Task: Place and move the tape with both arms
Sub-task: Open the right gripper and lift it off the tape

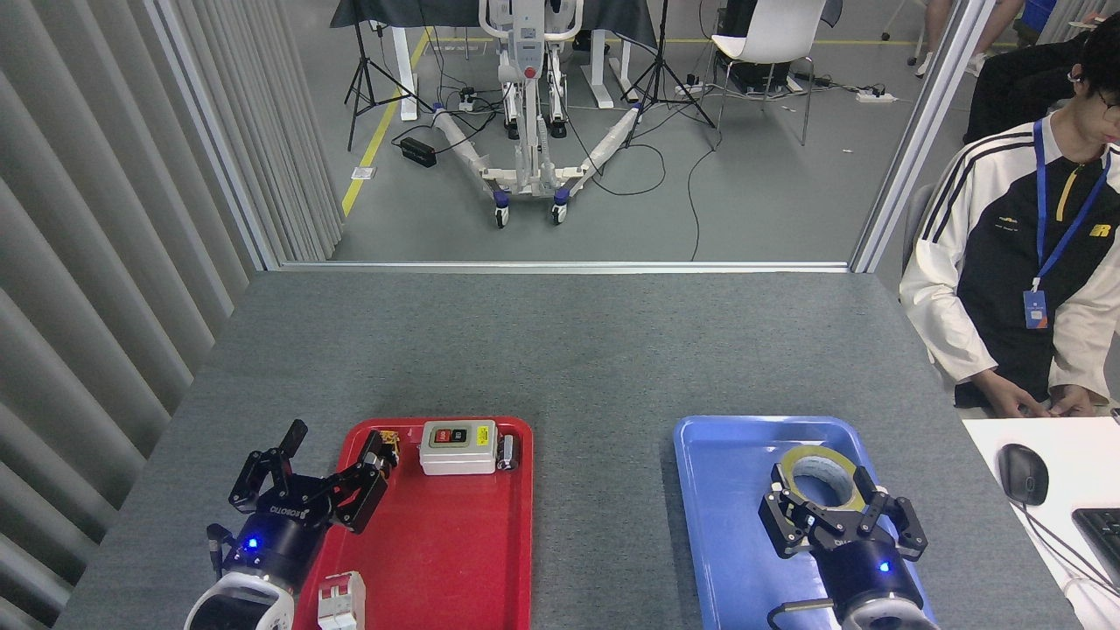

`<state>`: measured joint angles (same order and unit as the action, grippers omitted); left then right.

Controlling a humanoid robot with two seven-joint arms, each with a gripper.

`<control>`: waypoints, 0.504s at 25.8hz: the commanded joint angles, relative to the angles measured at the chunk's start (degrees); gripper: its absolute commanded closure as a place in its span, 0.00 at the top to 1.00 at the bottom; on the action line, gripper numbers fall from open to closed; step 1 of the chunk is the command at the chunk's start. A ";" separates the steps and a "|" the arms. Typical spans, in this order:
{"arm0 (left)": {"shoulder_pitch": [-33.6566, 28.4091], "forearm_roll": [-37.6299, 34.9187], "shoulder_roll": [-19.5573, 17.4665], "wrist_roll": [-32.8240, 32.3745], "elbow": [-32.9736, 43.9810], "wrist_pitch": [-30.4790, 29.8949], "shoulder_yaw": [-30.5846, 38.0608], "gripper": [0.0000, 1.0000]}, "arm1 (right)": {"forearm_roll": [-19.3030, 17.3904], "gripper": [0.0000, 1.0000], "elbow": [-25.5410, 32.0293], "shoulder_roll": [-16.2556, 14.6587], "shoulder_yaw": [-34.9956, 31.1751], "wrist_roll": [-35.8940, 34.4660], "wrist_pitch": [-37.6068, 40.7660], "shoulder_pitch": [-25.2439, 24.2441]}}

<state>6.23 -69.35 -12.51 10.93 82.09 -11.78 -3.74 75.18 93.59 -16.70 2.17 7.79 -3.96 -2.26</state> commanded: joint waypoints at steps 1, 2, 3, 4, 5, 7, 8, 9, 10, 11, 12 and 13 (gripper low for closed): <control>0.10 0.01 -0.15 0.06 0.00 -0.09 -0.04 1.00 | 2.60 1.00 -0.42 0.97 -1.91 -15.17 2.12 -3.19; 0.10 0.01 -0.15 0.06 -0.09 -0.09 0.05 1.00 | 3.74 1.00 -0.77 1.50 -2.00 -15.26 2.21 -3.80; 0.10 0.01 0.03 0.06 -0.09 0.00 -0.04 1.00 | 4.10 1.00 -0.95 1.94 -2.00 -15.26 2.21 -3.98; 0.10 0.01 0.12 0.06 -0.09 0.00 0.05 1.00 | 4.18 1.00 -1.13 2.11 -2.00 -15.26 2.29 -4.07; 0.18 0.01 0.12 0.06 -0.09 0.00 0.05 1.00 | 4.18 1.00 -1.21 2.20 -2.00 -15.35 2.47 -4.07; 0.18 0.01 0.03 0.06 -0.44 0.09 0.05 1.00 | 4.27 1.00 -1.21 2.29 -2.00 -15.35 2.82 -4.15; 0.18 0.01 -0.06 0.06 -0.80 0.09 0.13 1.00 | 4.27 1.00 -1.21 2.20 -2.00 -15.35 2.82 -4.15; 0.18 0.09 -0.06 -0.03 -1.06 0.09 0.13 1.00 | 4.27 1.00 -1.21 2.20 -2.00 -15.35 2.82 -4.15; 0.18 0.09 -0.15 -0.03 -1.15 0.09 0.40 1.00 | 4.27 1.00 -1.30 2.20 -2.00 -15.35 2.73 -4.15; 0.18 0.09 -0.06 -0.03 -1.15 0.09 0.66 1.00 | 4.18 1.00 -1.30 2.29 -2.00 -15.35 2.65 -4.15; 0.18 0.09 0.12 -0.03 -1.15 0.09 0.84 1.00 | 3.92 1.00 -1.39 2.29 -2.00 -15.35 2.64 -4.15; 0.18 0.09 0.12 -0.03 -1.15 0.09 0.84 1.00 | 3.66 1.00 -1.39 2.29 -2.00 -15.26 2.56 -4.15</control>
<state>6.42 -69.27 -12.52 10.97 81.10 -11.66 -3.22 79.28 92.31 -14.47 0.19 -7.55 -1.30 -6.39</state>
